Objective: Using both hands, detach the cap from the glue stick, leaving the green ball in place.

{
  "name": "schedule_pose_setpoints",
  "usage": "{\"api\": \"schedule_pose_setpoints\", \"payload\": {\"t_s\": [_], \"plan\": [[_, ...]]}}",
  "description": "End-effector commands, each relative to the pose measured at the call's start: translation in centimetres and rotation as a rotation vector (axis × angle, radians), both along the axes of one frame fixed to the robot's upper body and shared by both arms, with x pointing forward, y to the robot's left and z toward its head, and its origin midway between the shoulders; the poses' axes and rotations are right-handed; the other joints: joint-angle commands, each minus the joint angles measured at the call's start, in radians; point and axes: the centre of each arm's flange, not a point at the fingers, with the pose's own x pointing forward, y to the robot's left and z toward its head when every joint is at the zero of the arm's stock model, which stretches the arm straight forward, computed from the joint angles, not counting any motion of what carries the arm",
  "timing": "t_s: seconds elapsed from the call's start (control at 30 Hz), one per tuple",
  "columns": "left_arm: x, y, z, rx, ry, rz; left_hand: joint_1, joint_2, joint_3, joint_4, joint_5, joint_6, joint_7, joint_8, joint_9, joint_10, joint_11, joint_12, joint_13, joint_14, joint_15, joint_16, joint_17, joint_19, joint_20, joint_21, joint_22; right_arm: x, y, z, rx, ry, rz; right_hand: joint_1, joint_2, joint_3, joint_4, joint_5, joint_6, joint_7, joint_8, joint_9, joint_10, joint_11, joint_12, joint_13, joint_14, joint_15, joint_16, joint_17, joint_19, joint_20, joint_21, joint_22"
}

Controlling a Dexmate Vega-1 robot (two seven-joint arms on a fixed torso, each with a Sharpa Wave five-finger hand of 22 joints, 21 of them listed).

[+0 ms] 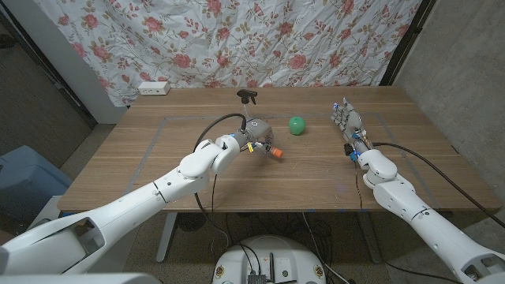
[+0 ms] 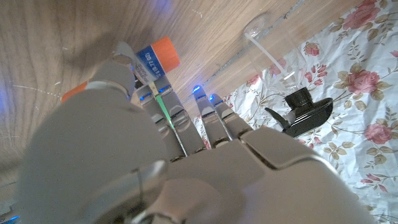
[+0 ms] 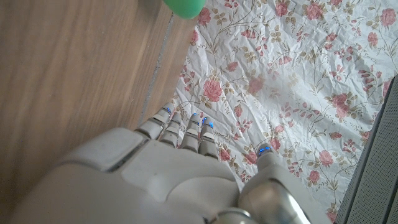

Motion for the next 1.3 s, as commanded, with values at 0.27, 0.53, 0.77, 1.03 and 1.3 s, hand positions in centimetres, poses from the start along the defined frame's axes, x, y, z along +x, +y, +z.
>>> {"api": "schedule_pose_setpoints", "payload": {"t_s": [0.27, 0.53, 0.77, 1.03, 1.3], "plan": [[-0.6, -0.2, 0.4, -0.112, 0.035, 0.04, -0.015, 0.0, -0.011, 0.004, 0.007, 0.005, 0.007, -0.012, 0.005, -0.008, -0.011, -0.01, 0.002, -0.016, -0.13, -0.003, 0.001, 0.004, 0.0, -0.001, 0.003, -0.7, 1.1, 1.1, -0.084, -0.029, 0.037, -0.006, 0.034, 0.01, -0.002, 0.005, 0.012, 0.0, 0.002, 0.004, 0.007, 0.001, 0.004, 0.003, 0.008, 0.003, 0.011, 0.001, 0.005, -0.001, 0.005, 0.004], [-0.8, -0.2, 1.0, -0.167, 0.016, 0.051, -0.019, 0.005, -0.014, 0.006, 0.007, 0.017, 0.013, -0.011, 0.006, -0.001, -0.01, -0.007, 0.003, -0.005, -0.12, 0.003, 0.002, 0.005, 0.002, -0.001, 0.003, -1.3, 2.0, 1.9, -0.202, -0.051, 0.026, -0.005, 0.034, 0.01, -0.003, 0.005, 0.019, -0.002, 0.004, 0.004, 0.011, 0.0, 0.005, 0.003, 0.01, 0.001, 0.012, 0.0, 0.009, -0.003, 0.006, 0.003], [-0.9, 0.0, 1.3, -0.235, 0.015, 0.069, -0.019, 0.007, -0.015, 0.006, 0.007, 0.022, 0.012, -0.012, 0.006, 0.004, -0.01, -0.006, 0.004, -0.001, -0.122, 0.004, 0.002, 0.002, 0.0, -0.002, 0.003, -1.8, 2.4, 2.4, -0.293, -0.086, 0.002, 0.004, 0.031, 0.015, -0.012, 0.005, 0.023, -0.007, 0.004, 0.004, 0.012, 0.002, 0.005, 0.003, 0.011, -0.001, 0.01, -0.003, 0.011, -0.003, 0.006, 0.003], [-0.9, 0.1, 1.7, -0.309, 0.022, 0.062, -0.019, 0.008, -0.017, 0.005, 0.008, 0.023, 0.016, -0.014, 0.006, 0.008, -0.011, -0.005, 0.005, 0.002, -0.123, 0.005, 0.003, 0.001, 0.0, -0.003, 0.003, -2.6, 2.6, 3.1, -0.39, -0.152, -0.043, 0.02, 0.019, 0.019, -0.029, 0.005, 0.023, -0.022, 0.003, 0.003, 0.015, 0.0, 0.005, 0.003, 0.011, 0.0, 0.007, -0.01, 0.008, -0.002, 0.004, 0.003], [-0.8, 0.2, 1.9, -0.389, 0.032, 0.047, -0.021, 0.009, -0.019, 0.005, 0.007, 0.024, 0.021, -0.016, 0.006, 0.01, -0.011, -0.004, 0.006, 0.005, -0.123, 0.005, 0.003, 0.001, 0.001, -0.003, 0.003, -3.4, 2.6, 3.8, -0.461, -0.185, -0.085, 0.039, 0.009, 0.025, -0.049, 0.004, 0.014, -0.036, -0.001, 0.003, 0.003, -0.009, 0.001, 0.003, 0.003, -0.004, 0.001, -0.017, 0.006, -0.003, 0.003, 0.003]]}}
